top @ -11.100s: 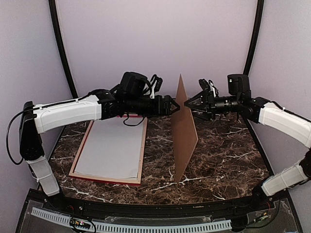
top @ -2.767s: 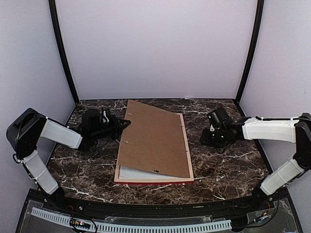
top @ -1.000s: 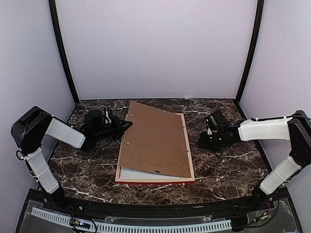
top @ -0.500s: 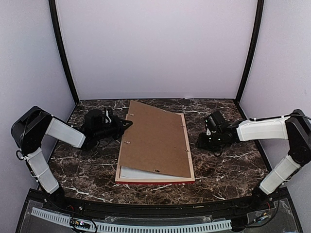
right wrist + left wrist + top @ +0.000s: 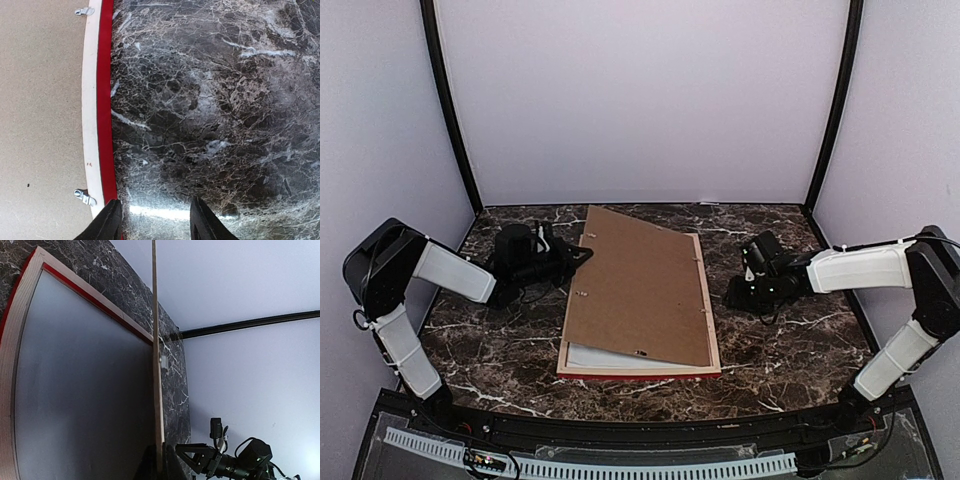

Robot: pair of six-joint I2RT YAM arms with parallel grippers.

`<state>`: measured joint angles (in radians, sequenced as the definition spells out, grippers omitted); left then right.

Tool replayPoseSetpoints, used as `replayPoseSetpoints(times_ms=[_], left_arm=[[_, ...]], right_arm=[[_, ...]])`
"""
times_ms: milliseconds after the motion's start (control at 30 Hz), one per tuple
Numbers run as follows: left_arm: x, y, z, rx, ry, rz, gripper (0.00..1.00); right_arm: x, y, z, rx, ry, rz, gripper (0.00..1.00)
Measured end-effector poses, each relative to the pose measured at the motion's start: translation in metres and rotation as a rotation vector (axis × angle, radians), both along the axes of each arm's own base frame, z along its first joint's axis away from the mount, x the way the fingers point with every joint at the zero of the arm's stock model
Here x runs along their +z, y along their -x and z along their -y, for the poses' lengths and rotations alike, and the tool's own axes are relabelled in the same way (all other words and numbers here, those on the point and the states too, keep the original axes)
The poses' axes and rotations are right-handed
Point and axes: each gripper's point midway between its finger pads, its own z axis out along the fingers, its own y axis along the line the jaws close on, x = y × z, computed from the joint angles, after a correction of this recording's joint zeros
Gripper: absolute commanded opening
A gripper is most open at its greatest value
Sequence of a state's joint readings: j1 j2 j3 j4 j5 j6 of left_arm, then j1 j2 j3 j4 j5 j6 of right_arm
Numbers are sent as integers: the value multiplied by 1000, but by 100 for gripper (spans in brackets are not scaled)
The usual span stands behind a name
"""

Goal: Put the photo into the frame
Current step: Place the backboard on the frame body.

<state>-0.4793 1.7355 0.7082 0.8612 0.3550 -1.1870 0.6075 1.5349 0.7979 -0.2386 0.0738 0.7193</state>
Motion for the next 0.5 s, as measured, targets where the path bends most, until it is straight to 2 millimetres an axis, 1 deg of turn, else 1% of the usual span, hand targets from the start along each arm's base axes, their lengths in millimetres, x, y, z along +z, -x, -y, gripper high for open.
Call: replayPoseSetpoints(times_ms=[133,500], left_arm=[[1,-3,-1,-1,-16,10,0],[0,-3,0,-1,-14,5,0]], right_arm=[[-1,0,0,0,0,-1,47],[-4,1,-3,9,-10,-11,48]])
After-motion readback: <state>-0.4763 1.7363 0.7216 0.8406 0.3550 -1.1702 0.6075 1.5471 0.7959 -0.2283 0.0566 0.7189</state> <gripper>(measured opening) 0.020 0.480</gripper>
